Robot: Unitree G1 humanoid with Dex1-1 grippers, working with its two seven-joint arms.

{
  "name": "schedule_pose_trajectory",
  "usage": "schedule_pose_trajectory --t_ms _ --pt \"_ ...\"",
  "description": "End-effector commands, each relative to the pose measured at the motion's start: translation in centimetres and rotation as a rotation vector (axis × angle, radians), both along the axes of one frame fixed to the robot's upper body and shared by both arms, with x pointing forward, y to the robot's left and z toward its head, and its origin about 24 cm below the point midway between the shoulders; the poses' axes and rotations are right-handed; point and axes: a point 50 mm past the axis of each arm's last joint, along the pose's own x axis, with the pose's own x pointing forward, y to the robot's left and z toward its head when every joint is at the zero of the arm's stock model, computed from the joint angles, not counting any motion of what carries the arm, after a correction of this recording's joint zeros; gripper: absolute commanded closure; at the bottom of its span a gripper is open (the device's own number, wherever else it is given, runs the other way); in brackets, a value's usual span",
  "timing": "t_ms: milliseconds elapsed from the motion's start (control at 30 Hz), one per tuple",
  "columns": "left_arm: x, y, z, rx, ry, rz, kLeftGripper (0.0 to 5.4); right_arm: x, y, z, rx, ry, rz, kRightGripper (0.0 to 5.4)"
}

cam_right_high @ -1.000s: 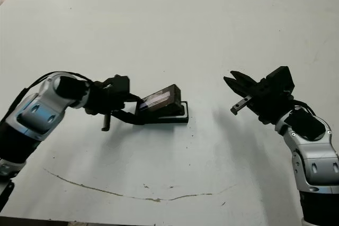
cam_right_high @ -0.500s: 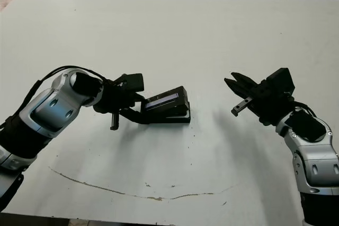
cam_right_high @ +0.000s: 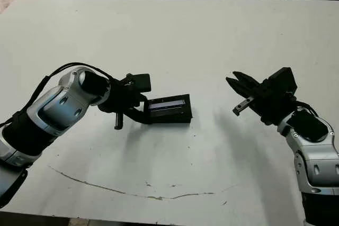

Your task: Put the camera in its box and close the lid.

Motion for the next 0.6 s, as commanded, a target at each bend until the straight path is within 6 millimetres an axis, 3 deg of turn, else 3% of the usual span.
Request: schedule_pose_trajectory --t_ms 33,533,600 --pt "-1.36 -1.0 -3.37 0.019 0.102 -0.02 4.77 -0.2 -0.11 -0.62 -0.001 0.031 -0.007 5.4" --pt "-1.92 -1.3 -2.65 -0.016 0.074 0.018 4.77 -0.2 0.0 -0.72 0.002 0.037 -0.005 5.4" --pt "-2.02 -1.36 -2.47 -0.016 0.07 0.013 4.39 -0.18 0.03 -0.73 0.008 0.037 0.001 5.4"
